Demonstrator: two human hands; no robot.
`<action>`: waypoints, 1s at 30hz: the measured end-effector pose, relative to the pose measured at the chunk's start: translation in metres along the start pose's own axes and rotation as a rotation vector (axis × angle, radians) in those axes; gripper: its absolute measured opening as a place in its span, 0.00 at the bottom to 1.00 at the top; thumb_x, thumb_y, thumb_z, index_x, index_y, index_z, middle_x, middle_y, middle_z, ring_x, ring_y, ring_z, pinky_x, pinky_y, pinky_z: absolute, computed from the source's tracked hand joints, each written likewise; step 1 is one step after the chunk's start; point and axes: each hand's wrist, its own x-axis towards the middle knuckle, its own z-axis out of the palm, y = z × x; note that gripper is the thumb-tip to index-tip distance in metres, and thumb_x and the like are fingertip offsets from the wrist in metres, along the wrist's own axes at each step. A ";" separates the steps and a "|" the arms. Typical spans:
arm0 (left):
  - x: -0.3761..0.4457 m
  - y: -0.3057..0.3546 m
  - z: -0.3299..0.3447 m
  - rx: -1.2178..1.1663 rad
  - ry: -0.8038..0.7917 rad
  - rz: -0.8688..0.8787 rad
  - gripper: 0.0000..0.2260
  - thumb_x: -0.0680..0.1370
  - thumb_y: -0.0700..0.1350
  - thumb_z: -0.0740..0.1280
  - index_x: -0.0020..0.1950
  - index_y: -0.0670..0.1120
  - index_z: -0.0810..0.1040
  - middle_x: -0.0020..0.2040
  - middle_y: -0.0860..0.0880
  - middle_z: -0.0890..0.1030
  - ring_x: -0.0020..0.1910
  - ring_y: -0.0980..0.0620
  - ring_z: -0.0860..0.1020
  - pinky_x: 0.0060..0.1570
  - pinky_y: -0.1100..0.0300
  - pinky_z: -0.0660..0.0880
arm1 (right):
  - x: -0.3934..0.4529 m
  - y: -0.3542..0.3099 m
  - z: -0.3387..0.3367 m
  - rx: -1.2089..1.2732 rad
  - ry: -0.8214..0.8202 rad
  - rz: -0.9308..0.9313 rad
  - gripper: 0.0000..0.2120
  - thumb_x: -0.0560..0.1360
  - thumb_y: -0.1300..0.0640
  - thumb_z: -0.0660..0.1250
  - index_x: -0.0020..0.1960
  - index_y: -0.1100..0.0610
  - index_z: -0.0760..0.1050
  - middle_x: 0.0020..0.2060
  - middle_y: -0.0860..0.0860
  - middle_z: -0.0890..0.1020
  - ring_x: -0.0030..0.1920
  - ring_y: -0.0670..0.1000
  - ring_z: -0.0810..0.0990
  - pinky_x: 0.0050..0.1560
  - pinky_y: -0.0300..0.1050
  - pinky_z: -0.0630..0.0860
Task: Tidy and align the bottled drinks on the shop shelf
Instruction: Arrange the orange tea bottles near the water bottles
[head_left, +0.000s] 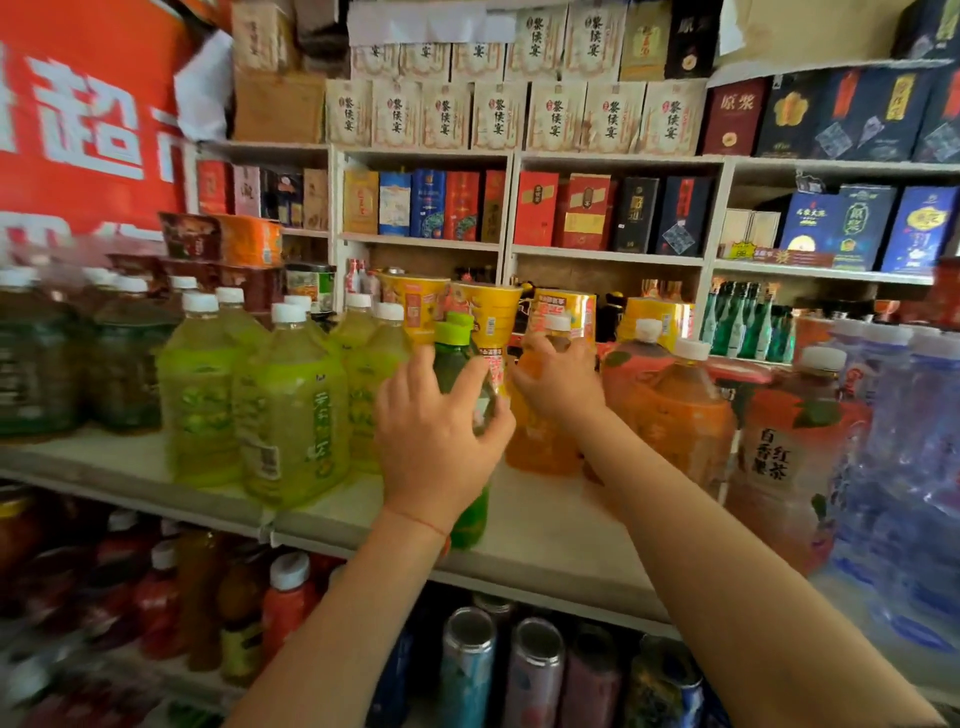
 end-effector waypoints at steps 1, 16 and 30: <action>0.000 0.000 0.001 -0.001 0.015 -0.001 0.18 0.78 0.56 0.62 0.62 0.50 0.80 0.60 0.38 0.78 0.58 0.39 0.76 0.55 0.47 0.74 | 0.001 -0.002 0.000 -0.026 0.038 -0.005 0.27 0.78 0.36 0.62 0.73 0.44 0.64 0.75 0.62 0.60 0.73 0.67 0.61 0.65 0.62 0.71; -0.004 -0.005 0.008 -0.036 0.085 0.010 0.17 0.79 0.55 0.64 0.62 0.48 0.81 0.61 0.36 0.78 0.60 0.37 0.76 0.58 0.44 0.72 | -0.071 -0.014 -0.012 -0.130 0.540 -0.259 0.08 0.79 0.56 0.66 0.56 0.58 0.75 0.45 0.62 0.76 0.33 0.59 0.75 0.26 0.44 0.69; -0.003 -0.008 0.008 -0.105 0.025 0.000 0.19 0.81 0.57 0.60 0.66 0.48 0.79 0.65 0.36 0.76 0.63 0.36 0.75 0.61 0.41 0.73 | -0.081 -0.027 -0.069 -0.106 0.432 -0.109 0.11 0.82 0.53 0.63 0.64 0.53 0.72 0.52 0.54 0.76 0.50 0.55 0.76 0.43 0.50 0.75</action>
